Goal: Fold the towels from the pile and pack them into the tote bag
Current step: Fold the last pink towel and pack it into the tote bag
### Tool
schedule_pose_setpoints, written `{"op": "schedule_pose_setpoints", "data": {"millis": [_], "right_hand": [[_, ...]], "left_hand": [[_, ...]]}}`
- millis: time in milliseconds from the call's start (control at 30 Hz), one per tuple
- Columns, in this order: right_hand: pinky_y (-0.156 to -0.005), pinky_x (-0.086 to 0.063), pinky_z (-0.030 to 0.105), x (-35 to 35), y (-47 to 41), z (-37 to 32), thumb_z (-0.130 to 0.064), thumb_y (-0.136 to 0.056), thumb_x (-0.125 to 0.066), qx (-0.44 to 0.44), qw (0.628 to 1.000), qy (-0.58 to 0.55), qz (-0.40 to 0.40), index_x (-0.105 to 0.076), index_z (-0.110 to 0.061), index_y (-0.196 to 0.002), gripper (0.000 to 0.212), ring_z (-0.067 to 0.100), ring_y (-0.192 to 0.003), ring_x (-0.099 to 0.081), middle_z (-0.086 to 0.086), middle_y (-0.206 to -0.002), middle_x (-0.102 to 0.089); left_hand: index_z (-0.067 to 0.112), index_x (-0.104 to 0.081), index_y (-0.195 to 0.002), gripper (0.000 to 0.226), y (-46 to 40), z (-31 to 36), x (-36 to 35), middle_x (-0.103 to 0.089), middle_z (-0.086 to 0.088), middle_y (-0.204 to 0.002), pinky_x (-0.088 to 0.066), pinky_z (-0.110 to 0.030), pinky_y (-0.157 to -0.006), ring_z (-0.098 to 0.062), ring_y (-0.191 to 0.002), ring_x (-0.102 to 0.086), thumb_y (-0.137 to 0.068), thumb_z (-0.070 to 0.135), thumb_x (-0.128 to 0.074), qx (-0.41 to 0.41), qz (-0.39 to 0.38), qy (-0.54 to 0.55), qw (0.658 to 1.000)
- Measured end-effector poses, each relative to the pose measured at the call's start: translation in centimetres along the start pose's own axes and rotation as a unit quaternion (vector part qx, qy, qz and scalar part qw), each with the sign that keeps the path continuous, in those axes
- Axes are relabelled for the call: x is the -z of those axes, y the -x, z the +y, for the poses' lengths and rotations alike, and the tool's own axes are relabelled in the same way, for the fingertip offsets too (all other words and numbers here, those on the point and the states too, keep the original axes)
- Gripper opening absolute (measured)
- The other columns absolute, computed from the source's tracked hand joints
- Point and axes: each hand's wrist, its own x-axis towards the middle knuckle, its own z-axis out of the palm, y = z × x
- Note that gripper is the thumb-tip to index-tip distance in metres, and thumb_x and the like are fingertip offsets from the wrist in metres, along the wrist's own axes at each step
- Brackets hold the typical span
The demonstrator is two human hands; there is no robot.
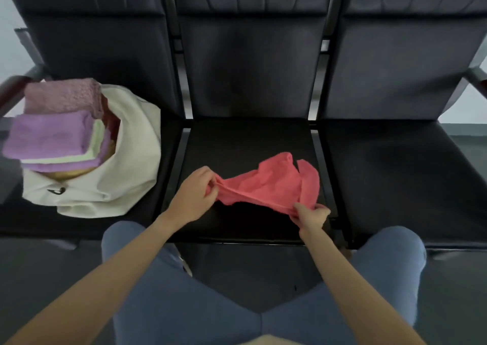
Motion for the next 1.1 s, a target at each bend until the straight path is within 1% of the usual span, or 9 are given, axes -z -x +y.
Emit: {"op": "schedule_pose_setpoints", "data": {"millis": [100,200,300,400,467,633,833,967,1100], "right_hand": [[-0.061,-0.054,0.034,1.1,-0.4,2.0,0.005,-0.080,-0.067,0.027,0.996,0.085,0.006,-0.031,-0.006,-0.128,0.061,0.021,-0.076,-0.056,0.011,-0.106,-0.043],[-0.056,-0.054,0.037,2.1,-1.3,2.6,-0.002,-0.076,-0.069,0.060,0.981,0.184,0.017,-0.036,-0.005,-0.119,0.054,0.026,-0.072,-0.059,0.015,-0.101,-0.053],[-0.069,-0.052,0.039,2.7,-2.8,2.9,-0.020,-0.074,-0.072,0.113,0.924,0.366,-0.006,-0.044,-0.007,-0.102,0.042,0.030,-0.080,-0.059,0.013,-0.099,-0.057],[-0.064,-0.040,0.030,2.6,-3.4,2.8,-0.021,-0.081,-0.069,0.139,0.868,0.469,-0.083,-0.047,-0.009,-0.077,0.025,0.025,-0.076,-0.053,0.004,-0.075,-0.053],[-0.065,-0.041,0.030,2.4,-4.1,2.9,-0.016,-0.084,-0.066,0.151,0.862,0.470,-0.110,-0.049,-0.008,-0.076,0.021,0.025,-0.078,-0.054,0.003,-0.072,-0.053],[-0.070,-0.039,0.029,1.6,-4.7,2.4,-0.019,-0.089,-0.062,0.220,0.847,0.474,-0.096,-0.050,0.004,-0.111,0.033,0.028,-0.093,-0.055,0.017,-0.111,-0.056],[-0.087,-0.048,0.040,-0.2,-6.2,0.2,-0.005,-0.090,-0.050,0.294,0.823,0.480,-0.083,-0.048,-0.005,-0.128,0.038,0.035,-0.107,-0.055,0.018,-0.130,-0.043],[-0.081,-0.042,0.029,-1.4,-8.1,-1.5,0.000,-0.093,-0.044,0.316,0.819,0.471,-0.090,-0.053,-0.002,-0.127,0.035,0.031,-0.108,-0.056,0.015,-0.133,-0.046],[-0.080,-0.038,0.022,-2.4,-10.4,-2.7,0.001,-0.091,-0.042,0.314,0.812,0.477,-0.120,-0.059,0.000,-0.120,0.033,0.029,-0.109,-0.058,0.015,-0.120,-0.060]], "left_hand": [[0.015,-0.044,-0.066,0.019,2.1,-1.9,0.3,-0.041,0.011,-0.070,-0.030,-0.018,-0.061,-0.005,-0.065,-0.042,-0.077,0.028,-0.050,0.002,-0.005,-0.048,0.999],[0.014,-0.040,-0.057,0.031,3.1,-3.2,0.5,-0.040,0.004,-0.060,-0.032,-0.027,-0.054,-0.014,-0.055,-0.041,-0.081,0.030,-0.050,0.040,0.039,-0.061,0.997],[0.014,-0.038,-0.051,0.039,3.7,-4.9,-0.1,-0.038,0.004,-0.054,-0.030,-0.030,-0.053,-0.017,-0.049,-0.041,-0.080,0.014,-0.064,0.146,0.020,-0.062,0.987],[0.011,-0.041,-0.052,0.033,4.6,-6.6,-1.7,-0.044,-0.003,-0.051,-0.034,-0.033,-0.052,-0.016,-0.049,-0.040,-0.073,0.008,-0.065,0.235,-0.062,-0.041,0.969],[0.011,-0.050,-0.057,0.022,5.0,-7.5,-2.8,-0.056,-0.002,-0.057,-0.040,-0.032,-0.056,-0.015,-0.054,-0.050,-0.073,0.008,-0.065,0.259,-0.101,-0.025,0.960],[0.013,-0.068,-0.082,0.004,4.3,-8.4,-4.8,-0.070,-0.001,-0.084,-0.052,-0.034,-0.074,-0.019,-0.081,-0.066,-0.080,0.013,-0.065,0.287,-0.130,-0.023,0.949],[0.009,-0.066,-0.087,0.006,3.6,-8.6,-6.8,-0.060,-0.006,-0.084,-0.049,-0.037,-0.060,-0.026,-0.074,-0.060,-0.086,0.014,-0.064,0.188,-0.048,-0.131,0.972],[0.011,-0.070,-0.081,0.011,2.8,-9.1,-8.6,-0.067,-0.006,-0.083,-0.045,-0.037,-0.063,-0.027,-0.075,-0.056,-0.083,0.022,-0.071,0.158,-0.050,-0.147,0.975],[0.011,-0.063,-0.078,0.025,2.3,-9.5,-10.2,-0.061,-0.008,-0.085,-0.045,-0.039,-0.072,-0.028,-0.080,-0.056,-0.080,0.033,-0.073,0.258,-0.047,-0.094,0.960]]}}
